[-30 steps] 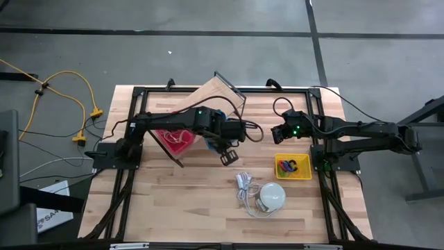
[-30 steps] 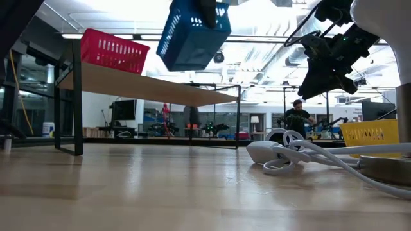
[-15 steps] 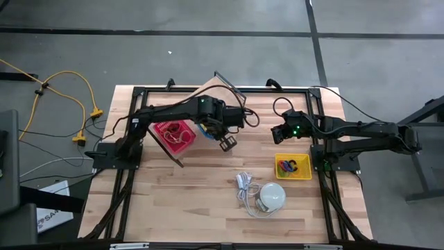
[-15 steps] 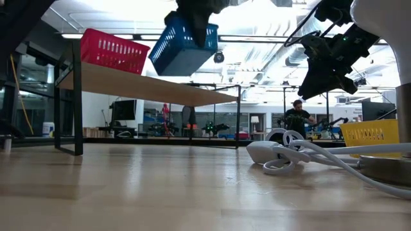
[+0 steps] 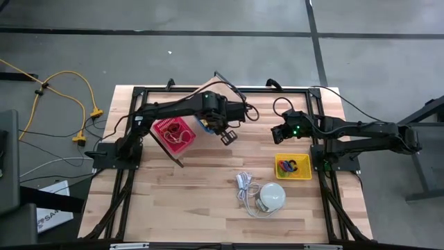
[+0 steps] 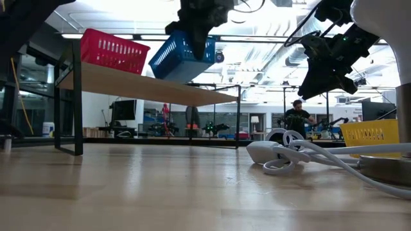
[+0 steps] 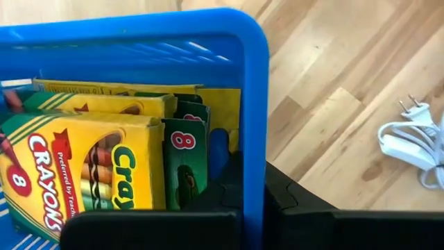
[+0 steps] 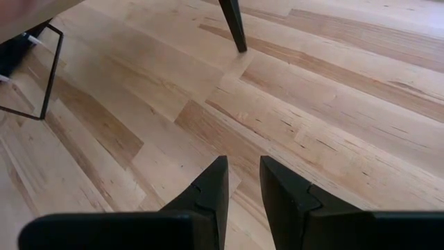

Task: Pick & Place Office Desk Supplies
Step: Put the blue bin with the pack of crayons on the shelf

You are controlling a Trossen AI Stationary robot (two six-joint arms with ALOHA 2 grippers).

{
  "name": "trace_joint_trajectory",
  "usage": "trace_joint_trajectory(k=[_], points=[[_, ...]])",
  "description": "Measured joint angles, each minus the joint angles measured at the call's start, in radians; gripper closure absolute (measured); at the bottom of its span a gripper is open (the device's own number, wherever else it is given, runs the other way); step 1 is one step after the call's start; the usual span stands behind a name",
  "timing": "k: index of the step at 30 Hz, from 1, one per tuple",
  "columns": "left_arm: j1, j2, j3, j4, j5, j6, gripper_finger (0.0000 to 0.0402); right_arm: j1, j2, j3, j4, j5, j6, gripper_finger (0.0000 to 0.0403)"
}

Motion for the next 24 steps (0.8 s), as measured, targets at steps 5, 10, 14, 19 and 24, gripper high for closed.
trace_joint_trajectory(k=[5, 10, 14, 19, 24], points=[[0.012, -0.010, -0.021, 0.000, -0.016, -0.001, 0.0401, 0.000, 0.000, 0.000, 0.000, 0.000, 0.000, 0.0332], [0.029, -0.075, -0.098, 0.001, -0.016, -0.003, 0.0401, 0.000, 0.000, 0.000, 0.000, 0.000, 0.000, 0.0332], [0.043, -0.141, -0.185, 0.000, -0.016, -0.003, 0.0401, 0.000, 0.000, 0.000, 0.000, 0.000, 0.000, 0.0332], [0.068, -0.180, -0.264, -0.001, -0.012, 0.000, 0.0401, 0.000, 0.000, 0.000, 0.000, 0.000, 0.000, 0.0332], [0.078, -0.179, -0.314, 0.000, 0.006, 0.016, 0.0401, 0.000, 0.000, 0.000, 0.000, 0.000, 0.000, 0.0332]])
